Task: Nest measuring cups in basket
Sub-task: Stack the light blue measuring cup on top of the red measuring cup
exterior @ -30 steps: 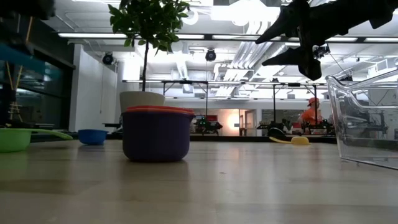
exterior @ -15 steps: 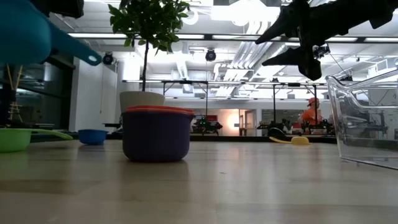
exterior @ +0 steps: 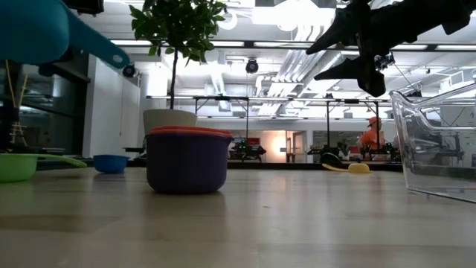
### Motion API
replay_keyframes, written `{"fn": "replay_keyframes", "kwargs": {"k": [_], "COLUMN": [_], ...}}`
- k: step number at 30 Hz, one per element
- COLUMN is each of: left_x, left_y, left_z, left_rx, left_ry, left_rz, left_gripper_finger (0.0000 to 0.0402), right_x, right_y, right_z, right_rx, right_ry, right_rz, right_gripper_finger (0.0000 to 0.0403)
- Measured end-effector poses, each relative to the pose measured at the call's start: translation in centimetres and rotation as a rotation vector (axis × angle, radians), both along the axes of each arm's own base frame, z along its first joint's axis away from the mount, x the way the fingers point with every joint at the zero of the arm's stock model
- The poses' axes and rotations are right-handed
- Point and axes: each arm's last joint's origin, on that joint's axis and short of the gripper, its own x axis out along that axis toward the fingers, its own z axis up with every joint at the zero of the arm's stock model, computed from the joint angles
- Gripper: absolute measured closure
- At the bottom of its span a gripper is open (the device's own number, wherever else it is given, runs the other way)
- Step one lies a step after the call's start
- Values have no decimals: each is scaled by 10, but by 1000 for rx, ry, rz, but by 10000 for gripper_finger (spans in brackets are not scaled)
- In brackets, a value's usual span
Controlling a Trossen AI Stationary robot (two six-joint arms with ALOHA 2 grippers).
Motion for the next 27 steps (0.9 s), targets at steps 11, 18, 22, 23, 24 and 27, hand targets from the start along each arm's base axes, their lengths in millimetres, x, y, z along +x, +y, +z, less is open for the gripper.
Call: {"fn": "replay_keyframes", "kwargs": {"k": [11, 18, 22, 23, 24, 27], "left_x": [1, 2, 4, 5, 5, 5], "left_y": [0, 0, -2, -2, -2, -2], "left_z": [4, 5, 7, 7, 8, 8], "left_rx": [7, 2, -16, -18, -19, -13], "left_ry": [-18, -25, -57, -63, -66, -66], "left_rz": [-1, 0, 1, 1, 2, -2], "left_gripper_finger": [398, 398, 398, 398, 398, 398], "right_x": [0, 0, 0, 0, 0, 0], "right_y": [0, 0, 0, 0, 0, 0], "right_z": [0, 0, 0, 0, 0, 0], "right_rx": [-1, 0, 0, 0, 0, 0], "right_ry": [3, 3, 3, 3, 3, 3], "right_rz": [0, 0, -1, 0, 0, 0], "right_gripper_finger": [199, 199, 199, 199, 199, 199]}}
